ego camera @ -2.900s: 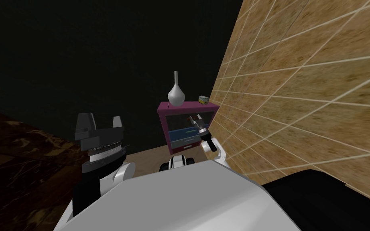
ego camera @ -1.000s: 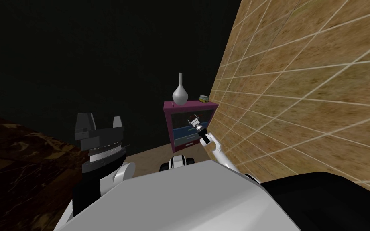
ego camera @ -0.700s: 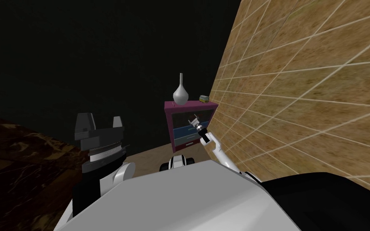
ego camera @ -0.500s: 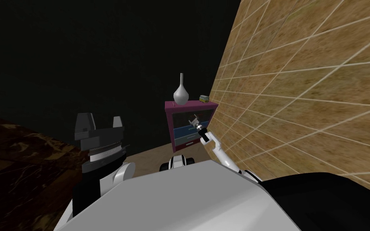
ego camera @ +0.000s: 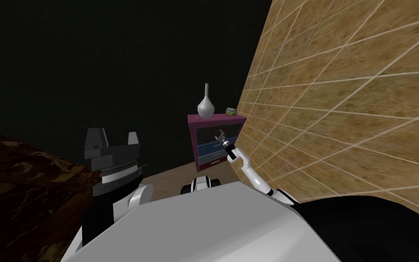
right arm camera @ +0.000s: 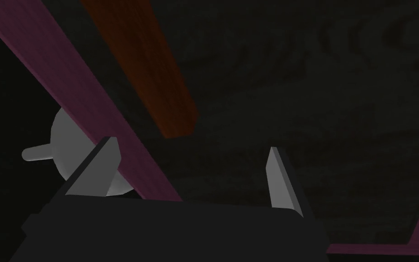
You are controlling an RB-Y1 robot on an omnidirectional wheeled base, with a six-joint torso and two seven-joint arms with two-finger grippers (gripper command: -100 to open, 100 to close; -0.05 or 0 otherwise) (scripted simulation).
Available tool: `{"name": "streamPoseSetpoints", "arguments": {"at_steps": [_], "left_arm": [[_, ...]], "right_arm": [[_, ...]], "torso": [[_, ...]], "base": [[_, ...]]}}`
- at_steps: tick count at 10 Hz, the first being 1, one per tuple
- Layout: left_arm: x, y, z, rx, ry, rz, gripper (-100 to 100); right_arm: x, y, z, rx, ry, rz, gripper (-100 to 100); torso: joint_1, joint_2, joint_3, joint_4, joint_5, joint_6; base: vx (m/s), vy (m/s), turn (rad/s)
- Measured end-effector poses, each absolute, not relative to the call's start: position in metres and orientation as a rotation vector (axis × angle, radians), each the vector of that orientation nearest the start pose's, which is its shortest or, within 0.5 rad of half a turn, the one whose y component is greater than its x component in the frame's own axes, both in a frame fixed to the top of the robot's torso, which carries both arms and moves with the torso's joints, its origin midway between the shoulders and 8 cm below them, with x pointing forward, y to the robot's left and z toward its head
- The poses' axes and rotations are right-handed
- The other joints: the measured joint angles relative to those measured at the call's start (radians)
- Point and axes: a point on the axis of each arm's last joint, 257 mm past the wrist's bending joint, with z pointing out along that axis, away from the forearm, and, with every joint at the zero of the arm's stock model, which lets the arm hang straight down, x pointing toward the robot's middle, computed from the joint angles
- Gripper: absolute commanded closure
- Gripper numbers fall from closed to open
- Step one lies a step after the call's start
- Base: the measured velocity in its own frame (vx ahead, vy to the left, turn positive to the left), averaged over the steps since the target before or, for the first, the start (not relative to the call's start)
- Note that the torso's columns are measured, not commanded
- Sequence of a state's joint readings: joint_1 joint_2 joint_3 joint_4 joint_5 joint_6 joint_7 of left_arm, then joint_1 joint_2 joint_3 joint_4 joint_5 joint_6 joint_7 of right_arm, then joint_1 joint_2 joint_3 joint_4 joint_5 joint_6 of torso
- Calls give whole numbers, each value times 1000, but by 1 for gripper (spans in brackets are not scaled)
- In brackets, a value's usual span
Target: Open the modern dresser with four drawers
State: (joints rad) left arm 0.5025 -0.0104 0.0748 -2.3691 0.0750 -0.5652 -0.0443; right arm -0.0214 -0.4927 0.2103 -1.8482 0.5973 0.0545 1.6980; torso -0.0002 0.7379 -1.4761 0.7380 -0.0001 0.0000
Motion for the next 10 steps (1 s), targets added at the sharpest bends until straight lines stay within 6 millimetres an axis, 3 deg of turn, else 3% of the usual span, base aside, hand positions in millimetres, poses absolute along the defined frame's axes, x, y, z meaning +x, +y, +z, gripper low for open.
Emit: {"name": "streamPoseSetpoints", "arguments": {"at_steps": [6,9,10], "left_arm": [[305,305,75,-558,462,-1263,0],[305,305,75,-558,462,-1263,0],[305,305,75,-558,462,-1263,0]], "right_arm": [[545,-229,-120,-1178,1014,-1012,-100],[550,-236,-118,-1201,1005,-1052,-100],[550,-237,-117,-1200,1006,-1053,100]], "torso": [[0,0,0,0,0,0],[0,-3,-2,-1,0,0],[0,-1,-1,-1,0,0]], "base": [[-16,36,-22],[25,12,34],[0,0,0]]}}
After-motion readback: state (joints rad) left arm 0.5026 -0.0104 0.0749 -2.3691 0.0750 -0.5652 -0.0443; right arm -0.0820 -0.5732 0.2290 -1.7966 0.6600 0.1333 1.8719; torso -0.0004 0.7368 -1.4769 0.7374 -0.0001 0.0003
